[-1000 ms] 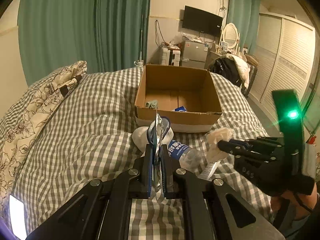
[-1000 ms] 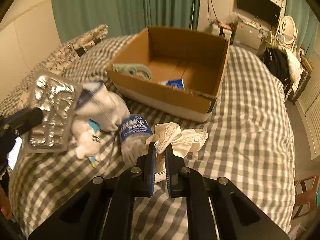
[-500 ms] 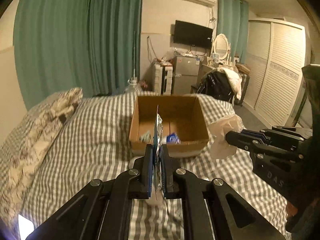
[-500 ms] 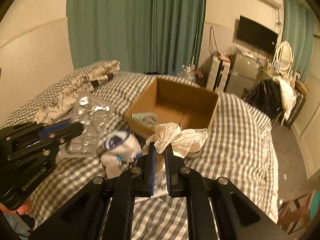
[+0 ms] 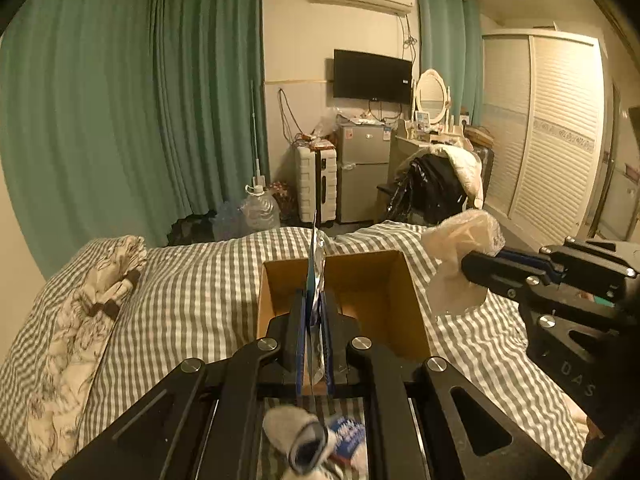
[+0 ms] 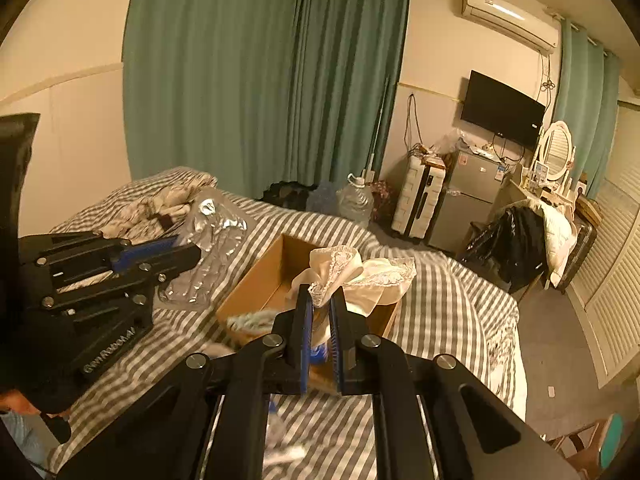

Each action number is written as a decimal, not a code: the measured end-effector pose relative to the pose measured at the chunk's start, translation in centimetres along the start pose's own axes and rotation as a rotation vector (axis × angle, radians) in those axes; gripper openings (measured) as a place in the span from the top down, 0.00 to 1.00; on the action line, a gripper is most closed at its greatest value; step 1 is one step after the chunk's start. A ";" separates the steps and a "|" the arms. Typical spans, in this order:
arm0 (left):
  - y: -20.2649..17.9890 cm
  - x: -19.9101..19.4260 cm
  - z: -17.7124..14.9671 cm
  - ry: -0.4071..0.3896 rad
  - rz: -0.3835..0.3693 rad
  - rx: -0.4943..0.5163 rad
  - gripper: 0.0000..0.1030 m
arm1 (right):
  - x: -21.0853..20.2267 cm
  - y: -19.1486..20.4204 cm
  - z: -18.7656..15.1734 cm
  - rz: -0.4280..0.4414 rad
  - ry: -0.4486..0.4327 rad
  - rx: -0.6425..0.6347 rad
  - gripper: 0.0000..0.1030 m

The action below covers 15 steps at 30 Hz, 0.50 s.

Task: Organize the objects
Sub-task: 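Carry the blister pack and lace cloth into the box and open both tools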

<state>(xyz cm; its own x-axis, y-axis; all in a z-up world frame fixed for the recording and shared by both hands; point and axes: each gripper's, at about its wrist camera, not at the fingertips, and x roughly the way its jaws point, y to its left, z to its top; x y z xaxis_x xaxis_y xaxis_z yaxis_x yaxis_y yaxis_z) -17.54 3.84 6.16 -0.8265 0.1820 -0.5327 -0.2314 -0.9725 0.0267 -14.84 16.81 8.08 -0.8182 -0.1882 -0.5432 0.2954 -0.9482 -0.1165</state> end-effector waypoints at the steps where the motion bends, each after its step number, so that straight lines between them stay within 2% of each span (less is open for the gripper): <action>1: 0.0 0.8 0.4 0.006 -0.002 0.002 0.93 | 0.6 -0.2 0.4 0.000 -0.002 0.002 0.92; 8: -0.2 6.4 2.3 0.025 -0.013 0.012 0.93 | 6.1 -2.2 2.5 -0.007 0.011 0.024 0.92; 15: 0.0 12.0 0.8 0.105 -0.031 0.002 0.93 | 12.2 -3.9 1.6 0.004 0.067 0.061 0.92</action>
<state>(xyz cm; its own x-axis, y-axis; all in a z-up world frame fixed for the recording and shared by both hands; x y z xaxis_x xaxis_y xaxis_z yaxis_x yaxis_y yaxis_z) -27.87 6.17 0.40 -0.7605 0.1961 -0.6191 -0.2574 -0.9662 0.0102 -26.77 17.75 3.19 -0.7815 -0.1762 -0.5985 0.2663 -0.9617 -0.0645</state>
